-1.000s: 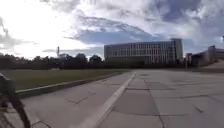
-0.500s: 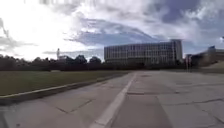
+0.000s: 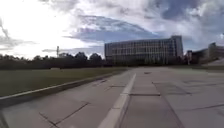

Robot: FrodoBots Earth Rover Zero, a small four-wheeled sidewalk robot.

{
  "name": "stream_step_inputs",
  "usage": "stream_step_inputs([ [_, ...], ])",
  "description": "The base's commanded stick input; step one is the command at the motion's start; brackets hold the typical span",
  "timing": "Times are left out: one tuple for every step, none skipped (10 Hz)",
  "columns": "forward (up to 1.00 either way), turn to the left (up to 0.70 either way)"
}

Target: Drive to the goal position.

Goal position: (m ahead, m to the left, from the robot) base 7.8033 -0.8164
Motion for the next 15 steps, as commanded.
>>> stream_step_inputs([
  [0.70,0.00],
  [0.70,0.00],
  [0.70,0.00],
  [0.70,0.00],
  [0.70,0.00],
  [0.70,0.00],
  [0.70,0.00],
  [0.70,0.00],
  [0.70,0.00],
  [0.70,0.00],
  [0.70,0.00],
  [0.70,0.00],
  [0.70,0.00],
  [0.70,0.00],
  [0.70,0.00],
])
